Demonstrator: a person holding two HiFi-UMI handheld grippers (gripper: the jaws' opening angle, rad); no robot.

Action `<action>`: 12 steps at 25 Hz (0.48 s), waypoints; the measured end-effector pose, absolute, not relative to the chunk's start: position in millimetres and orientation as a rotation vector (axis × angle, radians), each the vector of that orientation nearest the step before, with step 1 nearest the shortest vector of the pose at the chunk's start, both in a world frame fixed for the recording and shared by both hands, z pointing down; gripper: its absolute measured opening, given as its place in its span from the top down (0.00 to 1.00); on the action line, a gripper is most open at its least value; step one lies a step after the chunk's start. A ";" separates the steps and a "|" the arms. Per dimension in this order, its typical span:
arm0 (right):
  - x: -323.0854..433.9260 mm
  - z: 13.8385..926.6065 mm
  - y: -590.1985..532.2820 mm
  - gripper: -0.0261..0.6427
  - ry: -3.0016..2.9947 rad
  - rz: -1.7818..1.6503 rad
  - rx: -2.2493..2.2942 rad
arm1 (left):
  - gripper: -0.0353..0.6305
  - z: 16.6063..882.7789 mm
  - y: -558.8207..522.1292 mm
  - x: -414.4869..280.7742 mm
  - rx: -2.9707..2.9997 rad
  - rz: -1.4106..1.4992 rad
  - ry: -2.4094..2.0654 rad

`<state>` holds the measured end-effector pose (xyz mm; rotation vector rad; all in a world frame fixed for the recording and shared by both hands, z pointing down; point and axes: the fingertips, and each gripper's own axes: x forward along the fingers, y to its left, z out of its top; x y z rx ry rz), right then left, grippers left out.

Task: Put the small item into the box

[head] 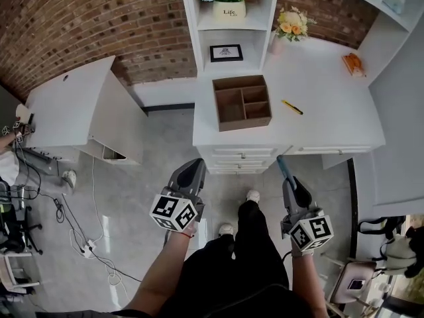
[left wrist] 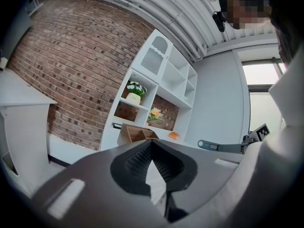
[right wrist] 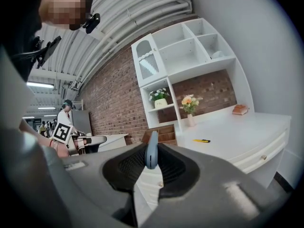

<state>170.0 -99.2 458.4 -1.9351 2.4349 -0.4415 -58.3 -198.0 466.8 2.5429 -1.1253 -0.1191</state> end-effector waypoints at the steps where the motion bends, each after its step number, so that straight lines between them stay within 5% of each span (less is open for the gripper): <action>1: 171.2 459.5 -102.5 0.86 2.438 -0.443 -1.936 | 0.94 467.6 -201.5 -57.7 2.542 -0.119 -1.129; 12: 199.0 458.7 -177.5 0.86 2.508 -0.408 -1.884 | 0.94 461.7 -259.2 -43.5 2.518 -0.164 -1.206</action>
